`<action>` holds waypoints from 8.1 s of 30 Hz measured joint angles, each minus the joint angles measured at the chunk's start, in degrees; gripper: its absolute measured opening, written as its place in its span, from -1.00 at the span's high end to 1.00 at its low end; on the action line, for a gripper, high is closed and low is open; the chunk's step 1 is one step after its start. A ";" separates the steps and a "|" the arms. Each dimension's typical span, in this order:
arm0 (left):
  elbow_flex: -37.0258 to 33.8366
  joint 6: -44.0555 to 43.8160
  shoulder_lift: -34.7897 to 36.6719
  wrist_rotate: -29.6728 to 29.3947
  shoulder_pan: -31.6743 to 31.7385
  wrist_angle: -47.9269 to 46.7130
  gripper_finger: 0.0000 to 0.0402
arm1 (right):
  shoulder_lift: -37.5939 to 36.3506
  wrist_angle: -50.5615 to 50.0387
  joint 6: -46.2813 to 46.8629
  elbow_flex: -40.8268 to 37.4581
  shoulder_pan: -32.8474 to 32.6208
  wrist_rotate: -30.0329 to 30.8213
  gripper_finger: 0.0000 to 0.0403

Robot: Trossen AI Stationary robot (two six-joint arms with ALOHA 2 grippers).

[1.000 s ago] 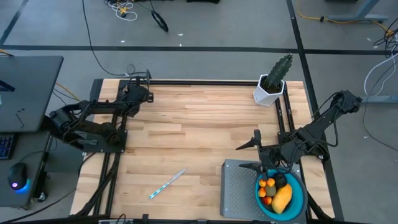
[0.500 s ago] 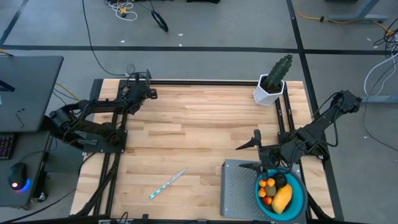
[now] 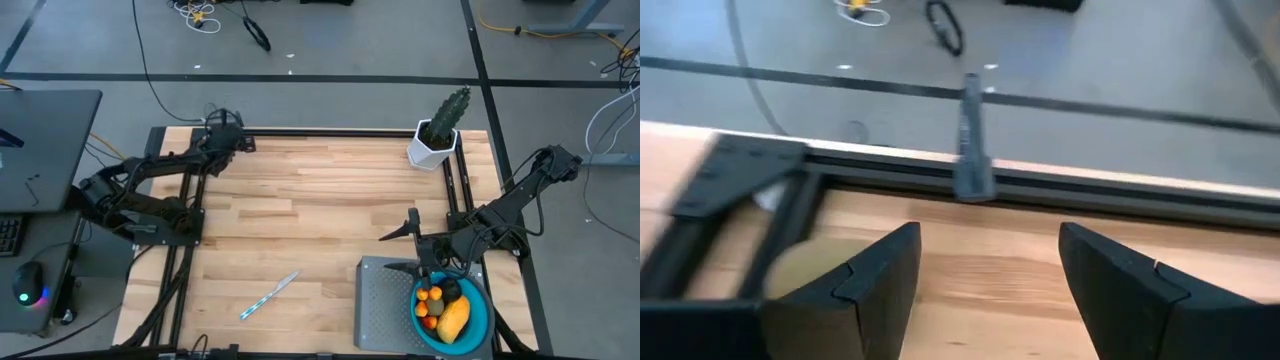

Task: Pick & Place Fruit
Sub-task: Put the brown kiwi into the blue strainer bowl on the shelf

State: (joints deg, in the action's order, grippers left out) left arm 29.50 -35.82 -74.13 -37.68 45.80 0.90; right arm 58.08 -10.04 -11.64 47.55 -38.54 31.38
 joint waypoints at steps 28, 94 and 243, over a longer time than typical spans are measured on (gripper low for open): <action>21.06 -1.37 -12.21 14.84 3.20 -32.05 -0.23 | 0.00 -4.77 1.28 -0.04 0.02 -0.52 -0.51; 37.83 52.75 -28.15 16.33 16.41 -56.29 -0.89 | -0.02 -17.12 1.80 -0.04 9.12 3.55 -0.51; 35.07 113.24 -27.21 18.61 -60.76 49.65 -0.22 | 7.93 25.86 -8.73 -0.06 13.98 -4.55 -0.90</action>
State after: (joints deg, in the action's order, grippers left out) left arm 64.58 77.42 -101.34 -19.07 -14.96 50.54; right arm 66.02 15.81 -20.36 47.49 -24.57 26.83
